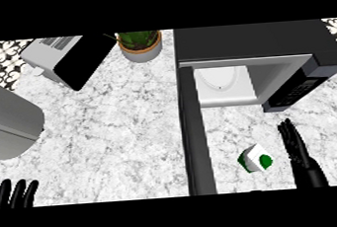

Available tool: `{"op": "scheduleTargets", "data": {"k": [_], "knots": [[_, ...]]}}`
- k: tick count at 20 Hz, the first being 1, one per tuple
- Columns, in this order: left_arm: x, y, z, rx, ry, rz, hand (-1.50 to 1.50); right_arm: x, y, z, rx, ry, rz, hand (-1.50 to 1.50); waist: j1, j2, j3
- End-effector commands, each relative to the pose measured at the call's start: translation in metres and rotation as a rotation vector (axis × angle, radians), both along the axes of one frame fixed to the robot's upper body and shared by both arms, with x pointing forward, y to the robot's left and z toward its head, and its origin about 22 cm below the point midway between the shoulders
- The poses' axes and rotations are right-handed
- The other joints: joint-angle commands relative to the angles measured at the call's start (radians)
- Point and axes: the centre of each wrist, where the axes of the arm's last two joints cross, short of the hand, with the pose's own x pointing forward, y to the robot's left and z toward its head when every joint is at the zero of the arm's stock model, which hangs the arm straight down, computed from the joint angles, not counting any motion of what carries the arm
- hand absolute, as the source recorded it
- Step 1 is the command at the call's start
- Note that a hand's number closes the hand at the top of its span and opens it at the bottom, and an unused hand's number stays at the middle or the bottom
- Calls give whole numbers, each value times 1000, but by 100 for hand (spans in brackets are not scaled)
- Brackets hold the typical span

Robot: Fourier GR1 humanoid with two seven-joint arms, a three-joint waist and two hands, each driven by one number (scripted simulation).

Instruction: Pick up the milk, place it into the microwave and close the microwave

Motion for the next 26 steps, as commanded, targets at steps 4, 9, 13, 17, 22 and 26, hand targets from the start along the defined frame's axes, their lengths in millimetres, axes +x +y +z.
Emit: {"op": "scheduleTargets", "data": {"k": [4, 9, 13, 17, 22, 26], "knots": [[-3, -2, -22, -7, 14, 3, -150, -8, -21, -30, -19, 62, 23, -150, 1, 0, 0], [2, -2, -16, -15, -18, 18, -150, 17, -14, -38, -41, 82, 12, -150, 0, 0, 0], [-3, 0, -8, -8, 5, -9, -150, 26, -41, -55, -49, 72, -16, -150, 2, 1, 0], [-4, 3, 0, -9, 29, 6, -150, 22, -43, -71, -39, 116, 39, -150, 1, 0, 0], [-9, 10, -5, -10, 21, 11, -150, 31, -30, -89, -25, 161, 81, -150, 5, 1, 0], [-9, 13, -2, -16, 16, 0, -150, 27, -34, -96, 57, 170, 125, -150, 6, 1, 1]]}}
